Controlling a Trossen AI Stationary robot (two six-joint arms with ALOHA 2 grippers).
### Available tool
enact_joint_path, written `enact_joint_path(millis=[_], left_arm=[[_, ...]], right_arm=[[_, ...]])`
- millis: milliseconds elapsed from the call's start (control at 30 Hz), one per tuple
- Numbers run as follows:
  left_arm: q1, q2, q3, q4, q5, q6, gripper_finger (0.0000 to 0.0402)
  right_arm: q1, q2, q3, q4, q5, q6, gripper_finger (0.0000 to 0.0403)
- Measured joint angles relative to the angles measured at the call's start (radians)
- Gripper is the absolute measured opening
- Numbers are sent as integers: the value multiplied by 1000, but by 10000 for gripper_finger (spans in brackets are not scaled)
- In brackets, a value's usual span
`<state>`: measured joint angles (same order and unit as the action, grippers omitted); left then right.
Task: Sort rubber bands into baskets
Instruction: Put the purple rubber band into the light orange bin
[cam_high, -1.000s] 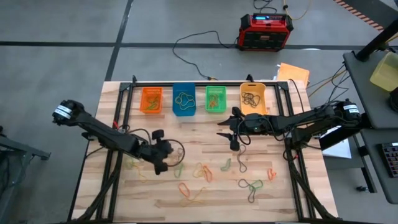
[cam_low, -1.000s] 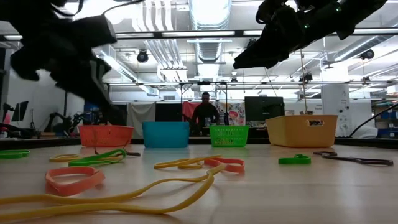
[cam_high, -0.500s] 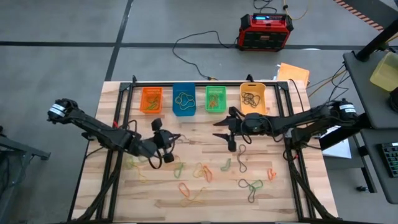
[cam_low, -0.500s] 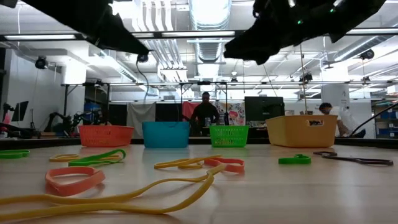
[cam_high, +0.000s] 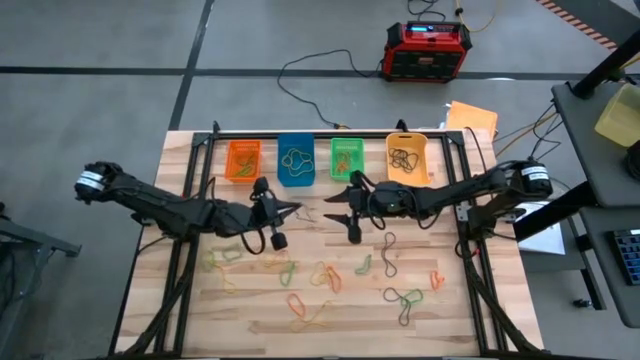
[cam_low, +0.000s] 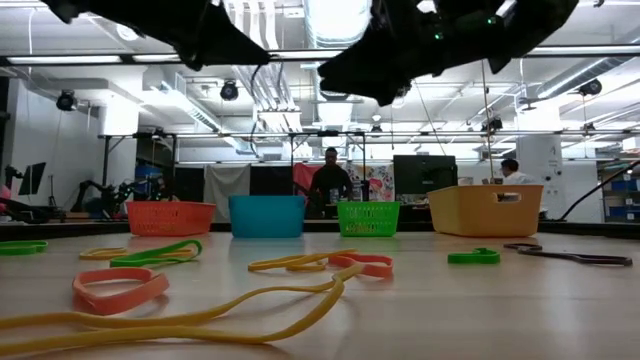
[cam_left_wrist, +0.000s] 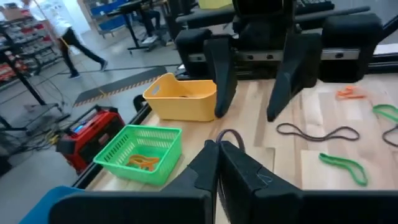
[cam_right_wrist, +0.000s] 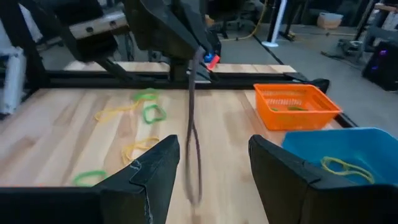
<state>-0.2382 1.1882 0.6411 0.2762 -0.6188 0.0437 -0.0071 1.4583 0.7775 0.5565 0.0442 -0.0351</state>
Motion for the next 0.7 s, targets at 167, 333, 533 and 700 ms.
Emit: enact_joint_path(millis=[167, 333, 533, 700], left_arm=[[21, 45, 0, 73, 9, 13, 0], [27, 86, 0, 116, 12, 33, 0], [37, 115, 0, 208, 92, 69, 0], [38, 113, 0, 212, 96, 79, 0]], right_arm=[[0, 55, 30, -8, -3, 52, 190], [0, 108, 76, -6, -98, 69, 190], [-3, 155, 132, -29, -121, 69, 190], [-7, 193, 177, -38, -97, 31, 190]])
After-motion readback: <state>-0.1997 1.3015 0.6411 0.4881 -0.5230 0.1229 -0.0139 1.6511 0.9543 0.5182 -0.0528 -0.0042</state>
